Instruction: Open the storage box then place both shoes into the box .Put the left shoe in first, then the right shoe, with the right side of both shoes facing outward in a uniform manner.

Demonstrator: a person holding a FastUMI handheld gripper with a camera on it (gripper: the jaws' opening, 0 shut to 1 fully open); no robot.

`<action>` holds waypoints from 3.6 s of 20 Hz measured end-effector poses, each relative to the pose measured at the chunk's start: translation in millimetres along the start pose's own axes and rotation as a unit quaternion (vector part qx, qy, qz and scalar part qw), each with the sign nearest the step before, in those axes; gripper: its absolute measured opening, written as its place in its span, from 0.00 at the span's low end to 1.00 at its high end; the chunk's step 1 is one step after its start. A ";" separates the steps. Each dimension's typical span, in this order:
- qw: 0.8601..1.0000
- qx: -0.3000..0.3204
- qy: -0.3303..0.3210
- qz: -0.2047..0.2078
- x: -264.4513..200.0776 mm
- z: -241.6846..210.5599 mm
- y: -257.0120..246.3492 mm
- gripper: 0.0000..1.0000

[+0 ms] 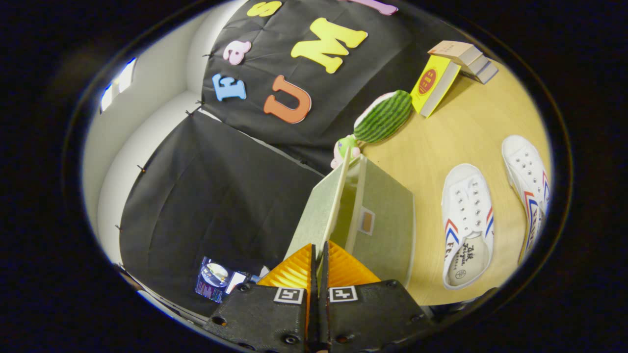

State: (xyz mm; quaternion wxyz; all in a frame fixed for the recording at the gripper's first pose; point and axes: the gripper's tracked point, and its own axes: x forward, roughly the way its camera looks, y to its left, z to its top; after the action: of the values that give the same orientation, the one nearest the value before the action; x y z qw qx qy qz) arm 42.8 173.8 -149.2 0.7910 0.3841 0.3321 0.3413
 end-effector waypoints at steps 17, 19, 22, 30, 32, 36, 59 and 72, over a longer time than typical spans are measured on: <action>0.972 -0.233 0.034 0.018 72.2 8.2 189.7 0.06; 0.969 -0.245 0.037 0.013 83.4 6.6 198.3 0.06; 0.965 -0.258 0.038 0.009 94.6 4.5 208.0 0.08; 0.951 -0.309 -0.009 0.015 83.9 23.6 229.8 0.74; 0.951 -0.309 -0.021 -0.001 76.7 30.2 222.9 0.83; 0.943 -0.325 -0.050 -0.042 52.7 47.7 206.1 0.96; 0.889 -0.225 0.153 -0.369 -67.3 25.0 -150.9 1.00; 0.894 -0.093 0.244 -0.365 -30.7 -16.8 -233.9 0.59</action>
State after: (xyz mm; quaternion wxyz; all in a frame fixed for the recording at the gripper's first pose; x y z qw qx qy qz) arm 79.4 45.4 -344.4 0.7863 0.0654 0.5980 0.1409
